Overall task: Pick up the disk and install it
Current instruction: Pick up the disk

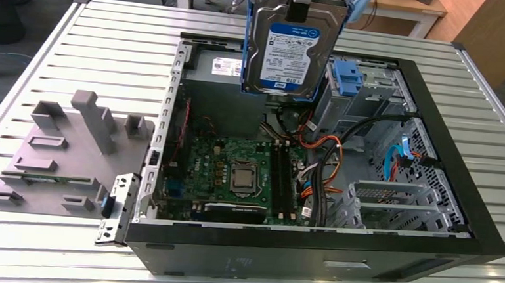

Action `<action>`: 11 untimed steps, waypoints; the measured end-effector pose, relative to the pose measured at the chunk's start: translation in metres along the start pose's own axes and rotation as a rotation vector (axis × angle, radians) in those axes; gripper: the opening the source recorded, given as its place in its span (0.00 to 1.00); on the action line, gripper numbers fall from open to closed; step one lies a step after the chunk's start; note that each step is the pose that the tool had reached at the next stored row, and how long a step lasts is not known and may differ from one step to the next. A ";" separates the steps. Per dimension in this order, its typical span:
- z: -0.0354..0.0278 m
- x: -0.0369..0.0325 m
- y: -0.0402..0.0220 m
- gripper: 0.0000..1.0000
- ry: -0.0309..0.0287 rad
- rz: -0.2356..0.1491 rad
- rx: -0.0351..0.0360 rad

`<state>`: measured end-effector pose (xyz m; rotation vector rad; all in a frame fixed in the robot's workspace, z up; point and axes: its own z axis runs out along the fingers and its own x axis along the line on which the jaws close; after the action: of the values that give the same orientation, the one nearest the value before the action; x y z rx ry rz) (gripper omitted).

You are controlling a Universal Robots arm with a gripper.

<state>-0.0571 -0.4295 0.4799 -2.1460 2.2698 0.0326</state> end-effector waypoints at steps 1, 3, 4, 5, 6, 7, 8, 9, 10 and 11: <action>0.0000 0.0000 0.0000 0.35 0.0002 0.000 0.0001; 0.0001 0.0002 0.0000 0.35 0.0003 0.000 0.0001; 0.0001 0.0004 0.0000 0.35 0.0004 0.000 0.0001; 0.0000 0.0008 0.0000 0.35 0.0008 0.000 0.0001; -0.0001 0.0012 -0.0001 0.35 0.0013 0.000 0.0000; -0.0001 0.0018 -0.0002 0.35 0.0018 0.000 0.0000; -0.0001 0.0025 -0.0002 0.35 0.0021 0.000 0.0001; -0.0001 0.0032 -0.0002 0.35 0.0024 0.000 0.0001; -0.0001 0.0039 -0.0002 0.35 0.0029 0.000 0.0002; -0.0001 0.0047 -0.0003 0.35 0.0032 0.000 0.0002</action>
<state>-0.0571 -0.4342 0.4799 -2.1475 2.2714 0.0289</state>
